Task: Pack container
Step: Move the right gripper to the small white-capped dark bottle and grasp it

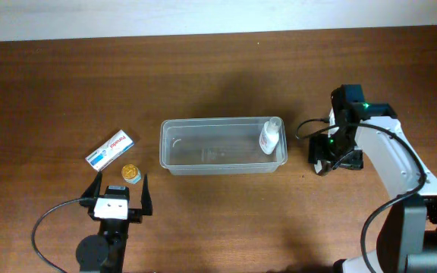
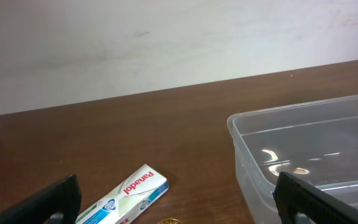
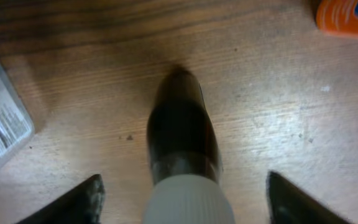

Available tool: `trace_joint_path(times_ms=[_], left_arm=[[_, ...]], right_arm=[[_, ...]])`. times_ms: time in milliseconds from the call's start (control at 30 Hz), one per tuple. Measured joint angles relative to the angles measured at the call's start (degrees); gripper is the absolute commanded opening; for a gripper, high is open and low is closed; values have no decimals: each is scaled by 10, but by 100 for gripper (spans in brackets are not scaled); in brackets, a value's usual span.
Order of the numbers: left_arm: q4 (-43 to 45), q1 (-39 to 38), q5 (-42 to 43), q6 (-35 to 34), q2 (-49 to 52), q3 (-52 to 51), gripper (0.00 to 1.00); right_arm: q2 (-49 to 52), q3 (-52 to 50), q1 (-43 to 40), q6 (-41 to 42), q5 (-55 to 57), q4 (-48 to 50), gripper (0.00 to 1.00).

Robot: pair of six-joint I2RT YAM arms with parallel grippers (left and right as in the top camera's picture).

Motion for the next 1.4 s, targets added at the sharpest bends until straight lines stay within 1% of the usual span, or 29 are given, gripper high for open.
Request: trace_joint_path(times_ms=[100,367,1033,1133,1267,1400], left_arm=[[0,0,0,0,0,0,99],[0,0,0,0,0,0,99],[0,0,0,0,0,0,99],[0,0,0,0,0,0,99],[0,0,0,0,0,0,99],[0,0,0,0,0,0,99]], right_arm=[[6,0,0,0,-2,5,54],[9,0,0,-1,-4,9,40],[10,-14,0,-2,-4,52,38],[10,-25,0,-2,-4,60,32],[10,-31,0,-3,-4,62,21],[9,-30,0,-4,-9,64,18]])
